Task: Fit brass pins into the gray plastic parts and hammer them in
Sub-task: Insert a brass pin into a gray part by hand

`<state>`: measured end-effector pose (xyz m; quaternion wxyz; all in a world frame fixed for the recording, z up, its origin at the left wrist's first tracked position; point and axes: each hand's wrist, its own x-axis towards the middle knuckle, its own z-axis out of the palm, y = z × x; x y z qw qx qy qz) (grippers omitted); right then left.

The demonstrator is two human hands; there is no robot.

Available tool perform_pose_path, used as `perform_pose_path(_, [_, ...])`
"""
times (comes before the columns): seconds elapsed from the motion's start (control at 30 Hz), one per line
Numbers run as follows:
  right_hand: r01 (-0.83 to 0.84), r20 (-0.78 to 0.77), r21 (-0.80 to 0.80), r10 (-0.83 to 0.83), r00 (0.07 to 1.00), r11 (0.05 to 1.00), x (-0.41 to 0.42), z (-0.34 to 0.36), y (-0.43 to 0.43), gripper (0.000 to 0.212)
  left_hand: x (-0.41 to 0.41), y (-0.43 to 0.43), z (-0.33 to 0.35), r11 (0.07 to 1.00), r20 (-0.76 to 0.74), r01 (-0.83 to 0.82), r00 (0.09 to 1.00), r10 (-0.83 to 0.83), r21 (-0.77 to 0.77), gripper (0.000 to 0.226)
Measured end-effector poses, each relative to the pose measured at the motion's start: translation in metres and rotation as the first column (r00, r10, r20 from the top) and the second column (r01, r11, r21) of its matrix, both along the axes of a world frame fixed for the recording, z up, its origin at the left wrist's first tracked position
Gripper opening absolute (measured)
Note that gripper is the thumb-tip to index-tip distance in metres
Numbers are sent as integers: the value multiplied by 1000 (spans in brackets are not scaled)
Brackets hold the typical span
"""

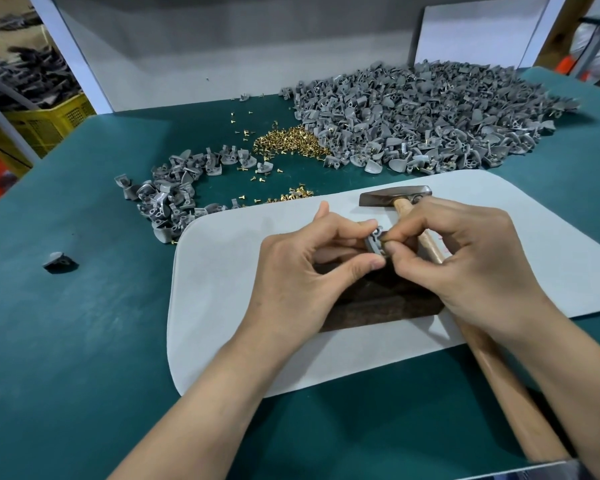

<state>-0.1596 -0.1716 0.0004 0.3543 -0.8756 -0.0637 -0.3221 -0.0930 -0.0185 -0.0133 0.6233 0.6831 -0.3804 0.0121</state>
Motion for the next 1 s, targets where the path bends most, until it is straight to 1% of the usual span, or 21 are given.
perform_pose_path(0.33, [-24,-35,119,29,999,993,1,-3,-2,7,0,0,0,1000,-1,1,1000,-1,13,26])
perform_pose_path(0.53, [-17,-7,70,18,1000,997,0,-2,0,8,0,0,-1,1000,11,-4,1000,4,15,26])
perform_pose_path(0.73, [-50,-44,48,53,998,998,-1,0,-2,11,-1,-1,-1,999,12,15,1000,-15,31,22])
perform_pose_path(0.87, [-74,-91,76,81,993,994,-1,0,-4,11,-3,-1,-1,998,3,40,999,-40,45,17])
perform_pose_path(0.93, [-81,-113,104,93,989,991,-2,0,-5,10,-3,-1,0,999,23,35,999,-36,40,23])
perform_pose_path(1.0, [-86,-130,162,108,986,983,-1,0,-4,9,-2,0,-1,999,-1,39,999,-39,28,25])
